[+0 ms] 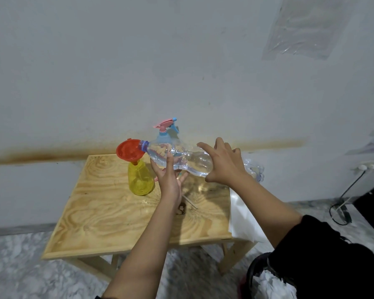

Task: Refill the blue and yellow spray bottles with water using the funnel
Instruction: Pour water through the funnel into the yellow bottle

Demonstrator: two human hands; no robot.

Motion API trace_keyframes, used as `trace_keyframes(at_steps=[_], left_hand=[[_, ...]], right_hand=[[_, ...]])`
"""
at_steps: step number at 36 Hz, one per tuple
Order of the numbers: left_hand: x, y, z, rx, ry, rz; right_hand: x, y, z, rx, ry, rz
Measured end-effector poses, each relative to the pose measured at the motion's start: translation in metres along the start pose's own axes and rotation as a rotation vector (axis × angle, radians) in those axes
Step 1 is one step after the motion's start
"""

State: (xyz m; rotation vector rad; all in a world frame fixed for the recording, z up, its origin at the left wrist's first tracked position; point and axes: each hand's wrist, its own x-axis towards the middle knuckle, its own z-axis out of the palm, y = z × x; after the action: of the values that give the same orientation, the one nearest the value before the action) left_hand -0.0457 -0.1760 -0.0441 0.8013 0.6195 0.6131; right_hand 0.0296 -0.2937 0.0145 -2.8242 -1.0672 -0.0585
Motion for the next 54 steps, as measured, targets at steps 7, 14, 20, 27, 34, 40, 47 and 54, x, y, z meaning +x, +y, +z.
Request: trace_keyframes(at_steps=[7,14,20,27,34,40,47,54], left_hand=[[0.005,0.005,-0.007,0.104,-0.008,0.025],[0.004,0.016,0.007,0.214,-0.055,0.128],[0.006,0.021,0.031,0.32,-0.153,0.196],[0.013,0.022,0.063,0.48,-0.245,0.313],[0.017,0.013,0.092,0.674,-0.312,0.424],[0.02,0.001,0.106,0.813,-0.354,0.483],[0.022,-0.013,0.116,0.932,-0.364,0.556],[0.024,-0.027,0.112,0.993,-0.349,0.576]], right_hand=[[-0.002,-0.002,0.018,0.122,0.018,0.038],[-0.008,0.004,0.028,0.288,0.086,0.076],[-0.007,0.018,0.037,0.511,0.214,0.096],[0.0,0.036,0.041,0.671,0.299,0.155],[0.008,0.052,0.053,0.812,0.304,0.205],[0.019,0.064,0.068,0.836,0.303,0.245],[0.033,0.073,0.083,0.78,0.284,0.296],[0.034,0.076,0.094,0.8,0.265,0.31]])
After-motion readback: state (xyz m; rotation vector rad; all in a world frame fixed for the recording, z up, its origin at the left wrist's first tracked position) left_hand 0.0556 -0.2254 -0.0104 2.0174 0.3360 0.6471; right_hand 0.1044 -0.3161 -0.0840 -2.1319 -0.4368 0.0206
